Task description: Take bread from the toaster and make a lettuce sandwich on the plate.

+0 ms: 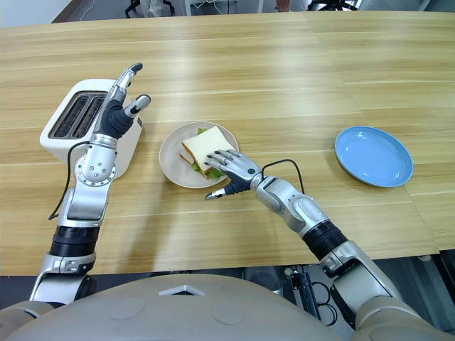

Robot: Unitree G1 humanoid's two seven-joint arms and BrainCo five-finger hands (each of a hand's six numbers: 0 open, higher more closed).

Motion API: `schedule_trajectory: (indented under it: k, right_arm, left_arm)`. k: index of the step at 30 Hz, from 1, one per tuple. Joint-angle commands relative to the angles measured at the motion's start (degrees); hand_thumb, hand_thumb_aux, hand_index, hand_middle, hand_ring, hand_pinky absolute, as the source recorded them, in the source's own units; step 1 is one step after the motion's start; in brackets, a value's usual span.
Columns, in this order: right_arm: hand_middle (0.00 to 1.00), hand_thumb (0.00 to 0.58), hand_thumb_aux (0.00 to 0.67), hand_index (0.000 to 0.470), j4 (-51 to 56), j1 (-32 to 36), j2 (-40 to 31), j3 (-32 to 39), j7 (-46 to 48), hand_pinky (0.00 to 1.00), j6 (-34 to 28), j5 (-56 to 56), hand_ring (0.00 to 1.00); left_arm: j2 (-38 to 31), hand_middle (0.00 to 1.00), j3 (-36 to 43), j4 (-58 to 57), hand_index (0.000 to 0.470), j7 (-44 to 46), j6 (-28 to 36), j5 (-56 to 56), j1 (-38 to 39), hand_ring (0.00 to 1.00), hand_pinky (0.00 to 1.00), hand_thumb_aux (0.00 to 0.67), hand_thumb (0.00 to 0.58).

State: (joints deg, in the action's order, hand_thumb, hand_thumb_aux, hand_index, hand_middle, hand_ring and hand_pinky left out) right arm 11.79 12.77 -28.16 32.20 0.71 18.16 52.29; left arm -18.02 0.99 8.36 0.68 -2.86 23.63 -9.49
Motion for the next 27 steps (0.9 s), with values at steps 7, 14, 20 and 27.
schedule_trajectory:
  k: [7, 14, 20, 27]
  right_arm:
    - [0.0, 0.0, 0.0, 0.0, -12.84, -2.84, -1.97, -12.03, -10.21, 0.0, 3.11, -5.44, 0.0]
    - [0.0, 0.0, 0.0, 0.0, -19.63, -4.32, -1.64, -19.02, -9.8, 0.0, 3.44, -10.58, 0.0]
    - [1.0, 0.58, 0.67, 0.46, -17.79, -5.92, -7.11, -20.79, 7.05, 1.0, -3.26, -17.84, 1.0]
    - [1.0, 0.58, 0.67, 0.46, -23.4, -9.92, -13.59, -24.07, 22.23, 1.0, -9.14, -26.47, 1.0]
  left_arm:
    - [-1.21, 0.0, 0.3, -5.47, 0.0, 0.23, -2.52, -0.65, 2.07, 0.0, 0.0, 0.0, 0.0]
    - [-4.29, 0.0, 0.6, -3.54, 0.0, 4.17, -3.94, -2.14, 3.96, 0.0, 0.0, 0.0, 0.0]
    - [-10.95, 1.0, -0.32, 1.31, 0.46, 17.17, 1.46, -8.48, 7.82, 1.0, 1.0, 0.67, 0.58]
    - [-16.33, 1.0, 4.41, 5.53, 0.46, 29.02, 15.92, -7.5, 13.06, 1.0, 1.0, 0.67, 0.58]
